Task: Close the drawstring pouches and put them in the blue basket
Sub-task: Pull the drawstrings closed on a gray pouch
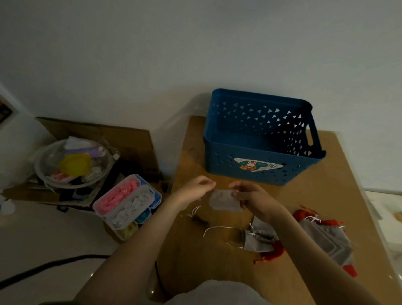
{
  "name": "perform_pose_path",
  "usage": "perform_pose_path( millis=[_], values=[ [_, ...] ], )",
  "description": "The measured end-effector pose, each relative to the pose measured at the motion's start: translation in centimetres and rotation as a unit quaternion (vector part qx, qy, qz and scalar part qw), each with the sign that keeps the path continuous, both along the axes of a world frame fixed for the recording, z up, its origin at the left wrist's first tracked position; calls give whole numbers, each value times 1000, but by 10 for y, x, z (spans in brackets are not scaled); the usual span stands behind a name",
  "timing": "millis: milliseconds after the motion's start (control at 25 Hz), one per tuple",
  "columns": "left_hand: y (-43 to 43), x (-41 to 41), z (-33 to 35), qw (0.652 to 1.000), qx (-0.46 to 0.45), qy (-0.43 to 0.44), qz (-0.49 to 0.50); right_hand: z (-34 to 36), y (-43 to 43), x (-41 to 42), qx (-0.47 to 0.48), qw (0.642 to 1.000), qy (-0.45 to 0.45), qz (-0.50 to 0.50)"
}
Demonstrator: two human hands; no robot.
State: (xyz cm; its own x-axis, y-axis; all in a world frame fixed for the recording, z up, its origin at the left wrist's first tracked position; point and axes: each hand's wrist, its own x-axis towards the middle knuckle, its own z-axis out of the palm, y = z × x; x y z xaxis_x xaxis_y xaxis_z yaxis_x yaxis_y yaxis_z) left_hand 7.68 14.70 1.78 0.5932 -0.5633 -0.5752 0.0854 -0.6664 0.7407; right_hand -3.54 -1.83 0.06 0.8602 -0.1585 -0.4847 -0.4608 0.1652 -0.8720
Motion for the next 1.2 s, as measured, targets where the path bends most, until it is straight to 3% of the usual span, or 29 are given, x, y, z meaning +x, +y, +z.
perform_pose_path(
  millis=[120, 200, 440, 720, 960, 1200],
  values=[
    [-5, -5, 2, 995, -10, 94, 19, 11, -3, -4, 64, 996, -52, -40],
    [-8, -6, 1, 988, -64, 124, 66, 15, -5, -4, 75, 993, -70, -53],
    [-23, -5, 19, 957, -152, 144, 201, 26, -21, 3, -97, 991, -47, -84],
    [-23, -8, 17, 954, -85, 194, 214, 23, -20, -2, -153, 988, 3, -36],
    [-15, -3, 11, 913, -146, 259, 281, 16, -15, -4, -162, 983, 40, -72],
    [3, -4, -12, 815, -202, 307, 449, -1, -28, -9, -181, 972, 88, -117]
  ],
)
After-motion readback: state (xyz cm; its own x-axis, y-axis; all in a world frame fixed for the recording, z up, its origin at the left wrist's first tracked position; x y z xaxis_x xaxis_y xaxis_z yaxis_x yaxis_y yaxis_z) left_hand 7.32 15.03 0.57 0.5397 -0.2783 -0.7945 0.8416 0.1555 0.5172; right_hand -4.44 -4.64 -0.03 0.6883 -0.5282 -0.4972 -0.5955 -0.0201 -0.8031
